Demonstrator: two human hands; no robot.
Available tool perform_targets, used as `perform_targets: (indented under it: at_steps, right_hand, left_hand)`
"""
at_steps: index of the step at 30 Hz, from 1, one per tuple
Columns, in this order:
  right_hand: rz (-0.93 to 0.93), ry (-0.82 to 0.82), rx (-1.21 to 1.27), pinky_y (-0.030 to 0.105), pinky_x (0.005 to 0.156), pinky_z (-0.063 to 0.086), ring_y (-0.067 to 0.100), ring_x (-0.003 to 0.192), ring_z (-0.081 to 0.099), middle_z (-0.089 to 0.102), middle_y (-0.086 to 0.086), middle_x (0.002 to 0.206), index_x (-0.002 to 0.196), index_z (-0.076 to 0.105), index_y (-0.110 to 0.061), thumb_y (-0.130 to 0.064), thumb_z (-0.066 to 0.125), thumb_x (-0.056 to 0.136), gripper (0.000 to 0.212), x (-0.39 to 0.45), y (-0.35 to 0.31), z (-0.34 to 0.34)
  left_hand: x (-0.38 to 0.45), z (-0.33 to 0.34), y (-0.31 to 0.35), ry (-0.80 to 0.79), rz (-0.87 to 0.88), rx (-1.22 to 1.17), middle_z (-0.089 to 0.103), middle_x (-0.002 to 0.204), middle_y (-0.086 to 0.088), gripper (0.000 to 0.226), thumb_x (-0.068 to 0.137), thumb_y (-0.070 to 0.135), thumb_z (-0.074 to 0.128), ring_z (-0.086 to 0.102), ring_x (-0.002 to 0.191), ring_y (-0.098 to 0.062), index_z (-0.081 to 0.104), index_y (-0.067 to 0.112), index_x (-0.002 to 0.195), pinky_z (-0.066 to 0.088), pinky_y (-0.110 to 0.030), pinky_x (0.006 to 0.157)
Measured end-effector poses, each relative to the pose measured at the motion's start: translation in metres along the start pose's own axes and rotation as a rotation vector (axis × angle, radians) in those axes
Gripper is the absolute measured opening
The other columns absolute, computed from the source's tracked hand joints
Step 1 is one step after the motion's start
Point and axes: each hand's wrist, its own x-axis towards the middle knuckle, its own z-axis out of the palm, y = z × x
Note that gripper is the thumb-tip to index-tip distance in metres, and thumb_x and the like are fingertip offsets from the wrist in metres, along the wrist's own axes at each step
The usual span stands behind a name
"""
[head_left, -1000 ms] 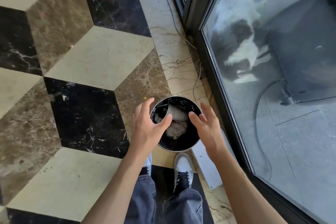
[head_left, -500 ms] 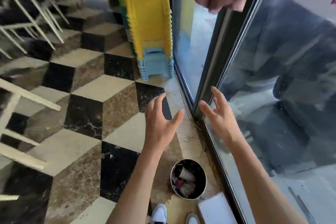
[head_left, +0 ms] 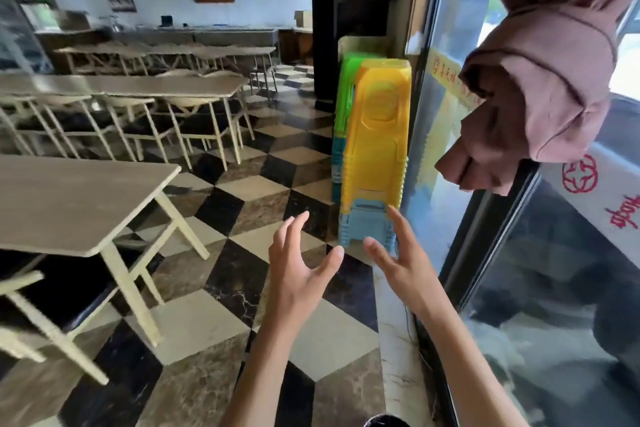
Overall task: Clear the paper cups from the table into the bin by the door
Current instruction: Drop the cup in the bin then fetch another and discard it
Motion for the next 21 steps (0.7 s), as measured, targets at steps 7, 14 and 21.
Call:
perform_targets:
  at_steps: [7,14,21]
  right_hand:
    - [-0.151,-0.279,0.070,0.029,0.113,0.026,0.008,0.145,0.026,0.029,-0.013,0.158,0.153,0.022,-0.032,-0.061,0.055,0.082,0.083,-0.030,-0.060,0.068]
    - [-0.390,-0.576,0.097,-0.001,0.083,0.035,-0.028,0.098,0.048,0.047,-0.006,0.146,0.146,0.038,-0.027,-0.045,0.058,0.092,0.061,-0.108,-0.141,0.188]
    - [-0.644,-0.871,0.126,0.001,0.090,0.033,0.001,0.122,0.051,0.052,-0.019,0.131,0.143,0.042,-0.031,-0.049,0.057,0.091,0.057,-0.253,-0.239,0.323]
  left_hand:
    - [-0.075,-0.105,0.009,0.275,-0.113,0.117,0.028,0.155,0.015,0.075,0.077,0.065,0.061,0.028,0.135,-0.003,0.030,0.049,0.143,0.037,-0.032,0.095]
    - [-0.194,-0.241,0.004,0.632,-0.241,0.273,0.033,0.152,0.010,0.074,0.078,0.062,0.062,0.031,0.139,-0.007,0.035,0.042,0.144,0.035,-0.039,0.111]
    - [-0.363,-0.384,0.004,0.954,-0.397,0.371,0.040,0.148,0.019,0.066,0.076,0.062,0.062,0.036,0.137,-0.003,0.035,0.059,0.136,0.036,-0.039,0.111]
